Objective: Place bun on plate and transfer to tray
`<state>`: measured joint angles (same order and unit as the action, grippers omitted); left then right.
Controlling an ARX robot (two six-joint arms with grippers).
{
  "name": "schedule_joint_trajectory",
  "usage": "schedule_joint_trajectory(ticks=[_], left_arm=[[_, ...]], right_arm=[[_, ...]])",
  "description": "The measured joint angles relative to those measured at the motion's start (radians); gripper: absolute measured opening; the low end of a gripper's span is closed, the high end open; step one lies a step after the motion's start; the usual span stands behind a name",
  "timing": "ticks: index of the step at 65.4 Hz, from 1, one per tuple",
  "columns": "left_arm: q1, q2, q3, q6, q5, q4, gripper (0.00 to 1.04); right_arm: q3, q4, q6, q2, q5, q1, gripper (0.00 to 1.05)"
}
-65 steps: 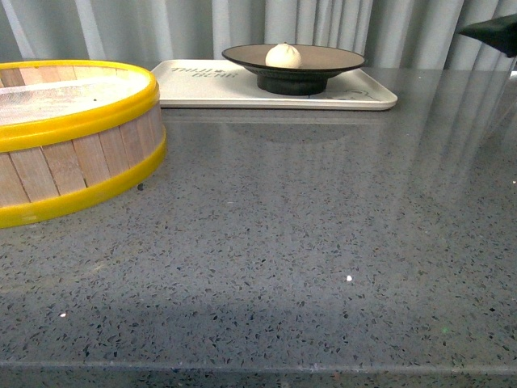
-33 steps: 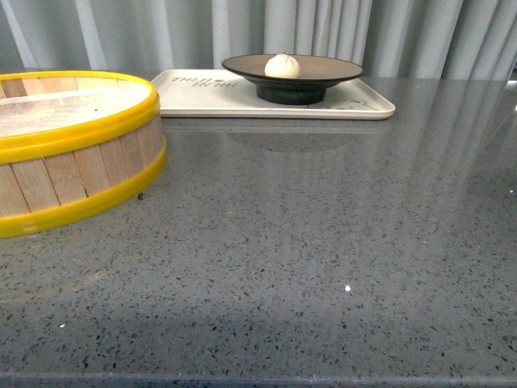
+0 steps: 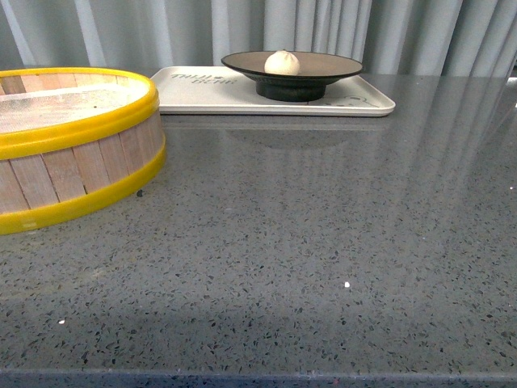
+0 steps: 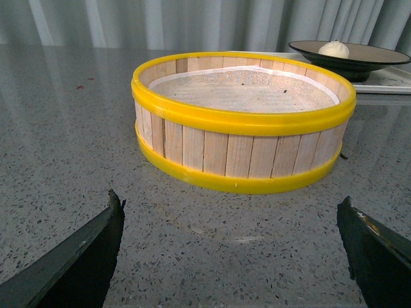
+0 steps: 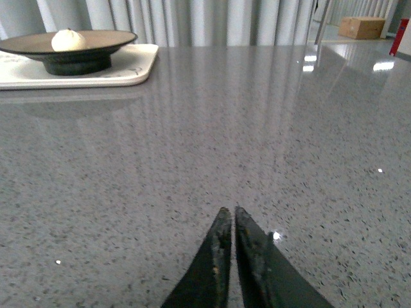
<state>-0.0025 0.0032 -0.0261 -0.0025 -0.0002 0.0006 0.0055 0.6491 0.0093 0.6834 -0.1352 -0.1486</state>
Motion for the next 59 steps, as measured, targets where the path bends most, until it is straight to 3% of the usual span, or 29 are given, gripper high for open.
schedule_joint_trajectory(ticks=[2, 8, 12, 18, 59], left_arm=[[0.000, 0.000, 0.000, 0.000, 0.000, 0.000, 0.98], [0.000, 0.000, 0.000, 0.000, 0.000, 0.000, 0.98], [0.000, 0.000, 0.000, 0.000, 0.000, 0.000, 0.98], [0.000, 0.000, 0.000, 0.000, 0.000, 0.000, 0.98], [0.000, 0.000, 0.000, 0.000, 0.000, 0.000, 0.98]], right_arm=[[0.000, -0.025, -0.003, -0.035, 0.008, 0.014, 0.01], [0.000, -0.082, -0.006, -0.106, 0.031, 0.038, 0.02], [0.000, -0.125, -0.006, -0.150, 0.115, 0.094, 0.02], [-0.001, -0.192, -0.006, -0.224, 0.128, 0.144, 0.02], [-0.001, -0.447, -0.006, -0.485, 0.134, 0.145, 0.02]])
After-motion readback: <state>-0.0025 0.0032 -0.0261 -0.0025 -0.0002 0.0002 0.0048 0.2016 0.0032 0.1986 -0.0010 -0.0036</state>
